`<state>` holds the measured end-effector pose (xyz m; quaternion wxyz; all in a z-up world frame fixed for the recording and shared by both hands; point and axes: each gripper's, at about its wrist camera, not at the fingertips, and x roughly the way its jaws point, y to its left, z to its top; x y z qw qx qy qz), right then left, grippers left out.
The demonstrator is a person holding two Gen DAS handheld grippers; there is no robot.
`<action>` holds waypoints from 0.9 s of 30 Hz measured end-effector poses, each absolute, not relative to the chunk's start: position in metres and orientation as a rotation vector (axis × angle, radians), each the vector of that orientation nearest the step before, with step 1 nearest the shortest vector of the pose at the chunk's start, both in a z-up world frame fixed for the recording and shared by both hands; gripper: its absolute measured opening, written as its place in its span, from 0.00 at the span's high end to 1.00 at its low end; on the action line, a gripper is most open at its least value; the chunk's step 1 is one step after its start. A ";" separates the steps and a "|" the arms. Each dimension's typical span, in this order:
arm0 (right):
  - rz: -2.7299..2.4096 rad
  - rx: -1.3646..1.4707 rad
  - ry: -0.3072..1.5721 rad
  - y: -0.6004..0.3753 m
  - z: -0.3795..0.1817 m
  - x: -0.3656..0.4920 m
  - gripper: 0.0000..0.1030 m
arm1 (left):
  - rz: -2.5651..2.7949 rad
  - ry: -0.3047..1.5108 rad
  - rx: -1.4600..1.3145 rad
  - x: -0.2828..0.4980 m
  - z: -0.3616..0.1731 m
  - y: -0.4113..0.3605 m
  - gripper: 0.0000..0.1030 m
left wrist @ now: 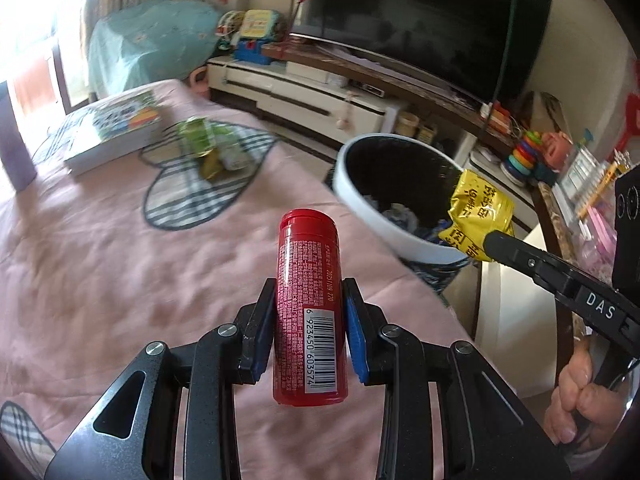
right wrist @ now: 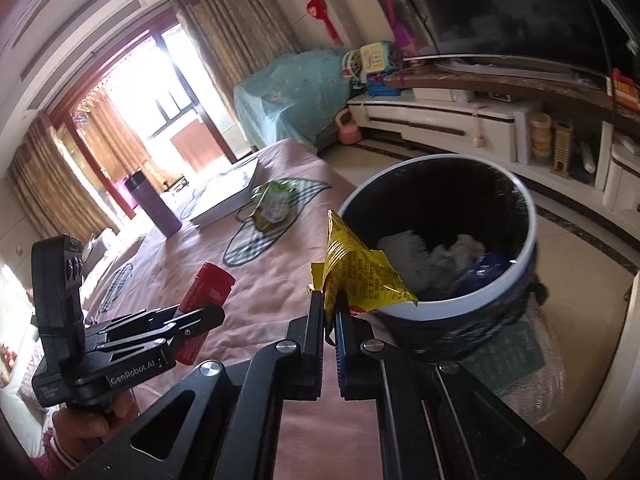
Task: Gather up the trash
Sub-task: 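Carry the red can and yellow bag over the trash bin and open both tools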
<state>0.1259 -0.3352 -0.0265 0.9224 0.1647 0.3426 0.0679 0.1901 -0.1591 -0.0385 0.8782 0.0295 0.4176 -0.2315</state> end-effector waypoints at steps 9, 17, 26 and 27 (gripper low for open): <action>0.102 0.336 0.685 -0.361 -0.021 0.122 0.95 | -0.519 0.855 0.106 0.188 -0.032 -0.197 0.71; 0.091 0.340 0.684 -0.375 -0.022 0.125 0.96 | -0.529 0.856 0.121 0.194 -0.032 -0.215 0.71; 0.081 0.332 0.689 -0.383 -0.022 0.133 0.96 | -0.535 0.850 0.137 0.206 -0.030 -0.228 0.71; 0.081 0.331 0.689 -0.385 -0.022 0.134 0.96 | -0.537 0.850 0.138 0.207 -0.030 -0.230 0.71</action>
